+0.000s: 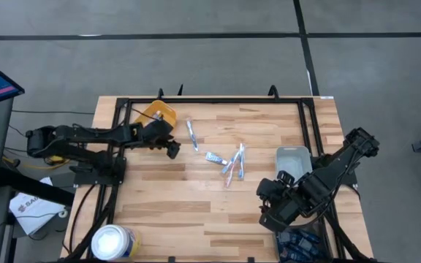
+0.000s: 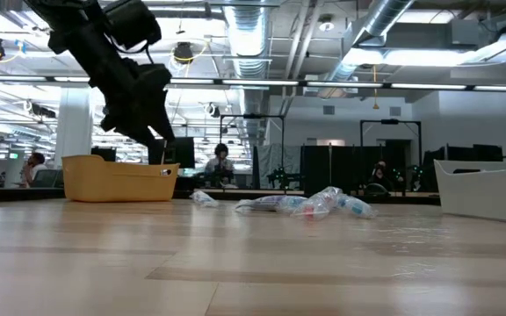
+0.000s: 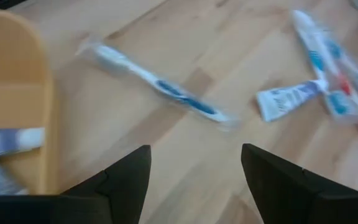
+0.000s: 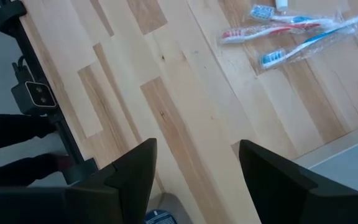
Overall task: Pick & Place Travel size toiletries
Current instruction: Put the white toothpaste into the yellow bin
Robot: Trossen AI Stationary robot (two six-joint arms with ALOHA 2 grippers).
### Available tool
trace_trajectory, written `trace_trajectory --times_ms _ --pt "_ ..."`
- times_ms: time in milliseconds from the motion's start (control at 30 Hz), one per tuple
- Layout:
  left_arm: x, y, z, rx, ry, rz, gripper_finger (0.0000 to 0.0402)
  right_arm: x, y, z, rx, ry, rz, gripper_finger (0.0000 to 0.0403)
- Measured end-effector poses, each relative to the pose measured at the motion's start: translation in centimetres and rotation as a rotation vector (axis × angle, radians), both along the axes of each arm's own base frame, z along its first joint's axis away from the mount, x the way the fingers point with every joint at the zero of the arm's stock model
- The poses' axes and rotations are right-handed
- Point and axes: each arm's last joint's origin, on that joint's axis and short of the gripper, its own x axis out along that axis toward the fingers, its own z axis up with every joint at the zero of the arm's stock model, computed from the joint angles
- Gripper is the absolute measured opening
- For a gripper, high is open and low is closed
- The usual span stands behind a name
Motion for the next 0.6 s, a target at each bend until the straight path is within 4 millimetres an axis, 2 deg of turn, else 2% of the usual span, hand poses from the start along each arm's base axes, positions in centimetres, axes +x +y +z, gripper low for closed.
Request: trace_trajectory --times_ms 333,600 --pt "1.0 -3.1 0.4 0.054 -0.033 -0.194 0.0247 0.9 -0.9 0.0 0.009 -0.013 -0.037 0.0221" --pt "1.9 -5.1 1.2 0.086 -0.14 -0.293 0.0238 2.3 -2.0 0.2 0.048 -0.069 -0.093 0.0221"
